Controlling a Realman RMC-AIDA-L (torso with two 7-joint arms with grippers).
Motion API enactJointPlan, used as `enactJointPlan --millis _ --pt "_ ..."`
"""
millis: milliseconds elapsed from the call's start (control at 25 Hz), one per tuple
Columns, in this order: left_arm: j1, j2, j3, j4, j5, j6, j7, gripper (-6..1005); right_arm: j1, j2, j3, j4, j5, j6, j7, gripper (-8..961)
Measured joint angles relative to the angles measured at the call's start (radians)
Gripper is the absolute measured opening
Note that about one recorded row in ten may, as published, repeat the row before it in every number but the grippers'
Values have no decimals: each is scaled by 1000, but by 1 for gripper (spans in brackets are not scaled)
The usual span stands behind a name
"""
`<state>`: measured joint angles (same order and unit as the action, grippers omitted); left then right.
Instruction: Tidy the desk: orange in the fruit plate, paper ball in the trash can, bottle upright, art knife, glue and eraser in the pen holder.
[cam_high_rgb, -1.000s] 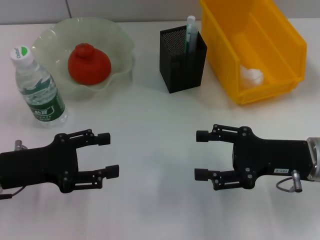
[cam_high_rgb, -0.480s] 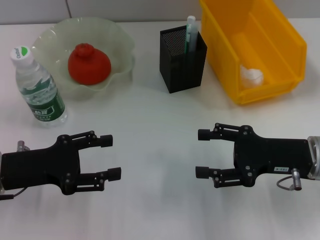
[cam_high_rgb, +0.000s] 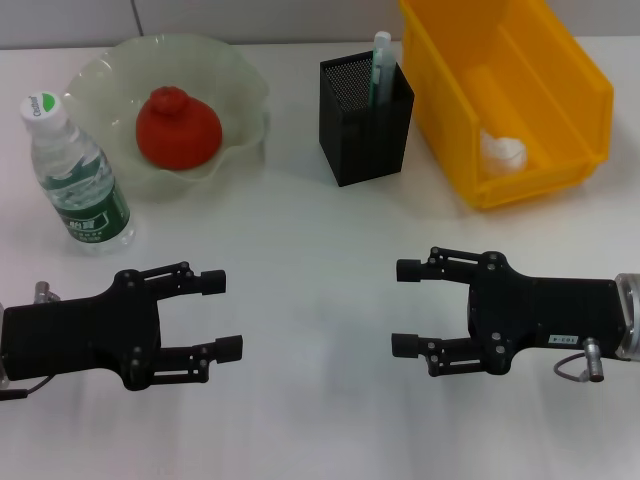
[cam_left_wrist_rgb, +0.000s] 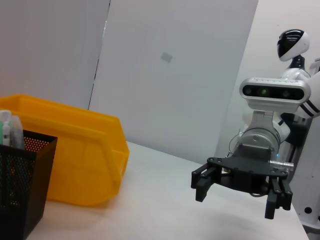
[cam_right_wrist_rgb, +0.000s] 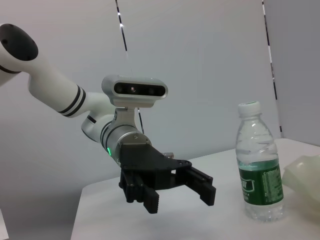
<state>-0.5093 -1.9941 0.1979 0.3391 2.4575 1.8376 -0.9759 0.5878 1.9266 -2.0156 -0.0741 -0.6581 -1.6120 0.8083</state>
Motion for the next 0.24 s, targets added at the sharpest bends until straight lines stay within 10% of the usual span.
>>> enactJointPlan --millis 240 --pt "0 0 0 0 0 2 1 813 0 0 0 0 0 0 0 832"
